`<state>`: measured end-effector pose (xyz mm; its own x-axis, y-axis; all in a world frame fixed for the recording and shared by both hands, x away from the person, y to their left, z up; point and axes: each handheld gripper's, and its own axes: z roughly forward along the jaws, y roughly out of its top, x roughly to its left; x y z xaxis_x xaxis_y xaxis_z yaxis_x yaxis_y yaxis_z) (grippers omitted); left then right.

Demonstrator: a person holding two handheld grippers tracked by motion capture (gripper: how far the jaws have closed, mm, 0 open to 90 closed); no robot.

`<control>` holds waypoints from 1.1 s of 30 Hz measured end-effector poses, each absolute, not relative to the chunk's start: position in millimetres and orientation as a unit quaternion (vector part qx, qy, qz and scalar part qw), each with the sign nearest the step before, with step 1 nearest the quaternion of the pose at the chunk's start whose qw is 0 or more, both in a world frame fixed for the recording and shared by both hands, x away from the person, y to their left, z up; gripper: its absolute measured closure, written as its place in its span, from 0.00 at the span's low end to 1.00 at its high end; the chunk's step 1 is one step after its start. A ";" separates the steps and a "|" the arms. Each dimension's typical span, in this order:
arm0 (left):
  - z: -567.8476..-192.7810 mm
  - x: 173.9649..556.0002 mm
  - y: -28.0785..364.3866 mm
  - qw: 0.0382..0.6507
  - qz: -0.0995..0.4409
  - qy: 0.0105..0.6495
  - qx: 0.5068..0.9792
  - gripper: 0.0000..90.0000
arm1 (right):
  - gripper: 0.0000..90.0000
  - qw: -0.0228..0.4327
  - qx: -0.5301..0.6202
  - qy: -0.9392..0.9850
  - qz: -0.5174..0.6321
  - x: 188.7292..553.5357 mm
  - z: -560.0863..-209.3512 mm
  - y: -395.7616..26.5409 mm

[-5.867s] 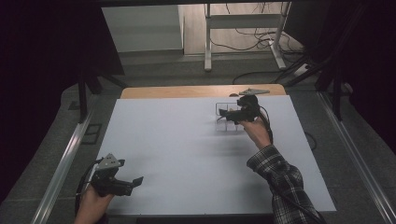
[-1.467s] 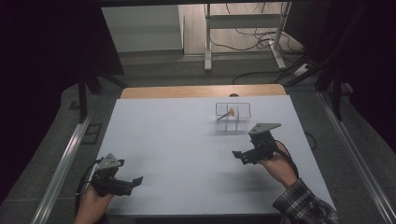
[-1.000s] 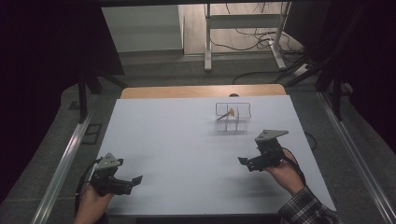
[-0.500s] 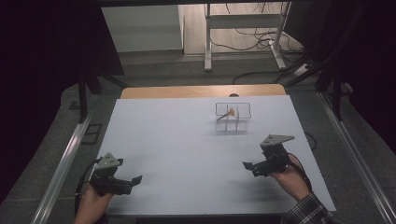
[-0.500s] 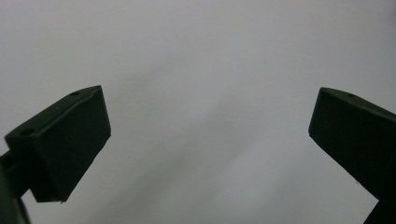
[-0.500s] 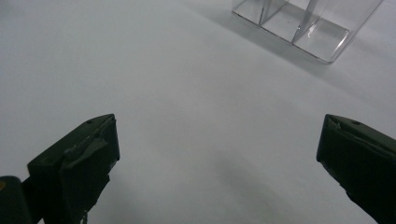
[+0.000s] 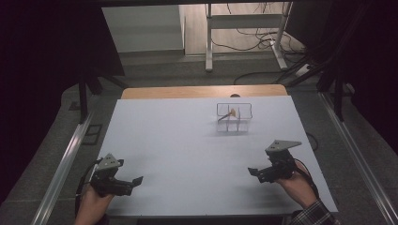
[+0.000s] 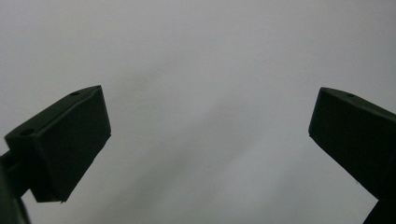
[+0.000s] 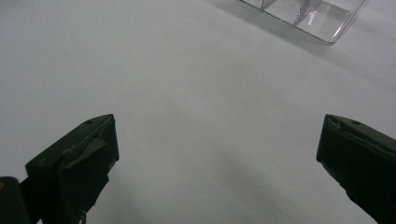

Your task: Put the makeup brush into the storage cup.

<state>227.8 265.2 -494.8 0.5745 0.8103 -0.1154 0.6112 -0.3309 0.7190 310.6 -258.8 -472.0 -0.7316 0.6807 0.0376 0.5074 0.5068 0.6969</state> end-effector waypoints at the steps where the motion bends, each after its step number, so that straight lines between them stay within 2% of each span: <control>1: -494.7 227.8 265.2 0.373 0.134 0.442 0.805 0.00 | 0.00 0.121 0.346 0.859 0.356 309.7 -472.1 -259.7; 33: -495.3 227.6 264.4 0.371 0.133 0.439 0.807 0.00 | 0.00 0.127 0.370 0.858 0.333 280.6 -475.9 -286.0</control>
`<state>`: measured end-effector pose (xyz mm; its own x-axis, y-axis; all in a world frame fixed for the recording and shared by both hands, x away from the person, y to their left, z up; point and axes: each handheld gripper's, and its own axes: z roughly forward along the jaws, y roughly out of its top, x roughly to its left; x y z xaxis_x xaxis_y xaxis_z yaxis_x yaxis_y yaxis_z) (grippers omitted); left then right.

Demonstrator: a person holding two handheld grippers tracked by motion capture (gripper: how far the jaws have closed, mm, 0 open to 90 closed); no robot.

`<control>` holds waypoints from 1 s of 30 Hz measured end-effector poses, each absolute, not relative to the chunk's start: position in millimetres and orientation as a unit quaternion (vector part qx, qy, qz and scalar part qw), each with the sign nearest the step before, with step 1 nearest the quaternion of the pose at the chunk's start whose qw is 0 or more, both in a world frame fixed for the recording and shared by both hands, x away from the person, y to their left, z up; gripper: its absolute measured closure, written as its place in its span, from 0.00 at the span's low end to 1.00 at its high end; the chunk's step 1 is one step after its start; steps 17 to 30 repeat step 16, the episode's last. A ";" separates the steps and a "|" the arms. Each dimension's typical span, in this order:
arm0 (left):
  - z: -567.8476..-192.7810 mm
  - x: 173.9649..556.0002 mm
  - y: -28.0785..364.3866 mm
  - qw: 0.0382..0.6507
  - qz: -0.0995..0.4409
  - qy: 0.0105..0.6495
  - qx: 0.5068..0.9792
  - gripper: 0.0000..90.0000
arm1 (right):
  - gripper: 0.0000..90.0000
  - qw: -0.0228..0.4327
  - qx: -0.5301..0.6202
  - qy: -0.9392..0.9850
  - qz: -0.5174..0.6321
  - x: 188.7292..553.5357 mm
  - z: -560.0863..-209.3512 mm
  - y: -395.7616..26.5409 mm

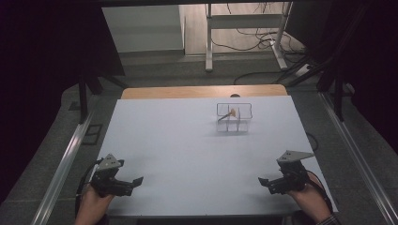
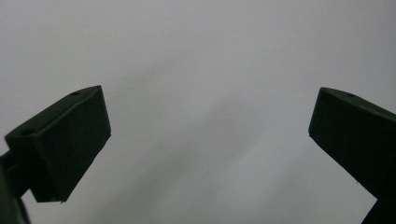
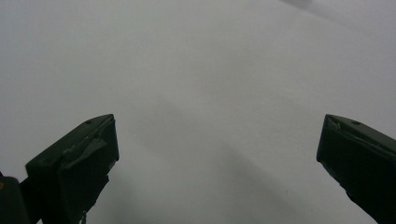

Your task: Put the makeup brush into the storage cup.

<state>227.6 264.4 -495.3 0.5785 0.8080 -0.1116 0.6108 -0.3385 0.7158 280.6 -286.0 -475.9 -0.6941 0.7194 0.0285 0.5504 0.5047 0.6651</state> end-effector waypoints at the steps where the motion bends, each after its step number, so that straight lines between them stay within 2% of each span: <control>1: -495.4 227.6 264.3 0.371 0.133 0.439 0.807 0.00 | 0.00 0.126 0.371 0.858 0.332 280.0 -476.3 -287.0; 30: -495.1 228.4 263.4 0.372 0.132 0.439 0.807 0.00 | 0.00 0.128 0.375 0.857 0.329 277.0 -478.0 -292.4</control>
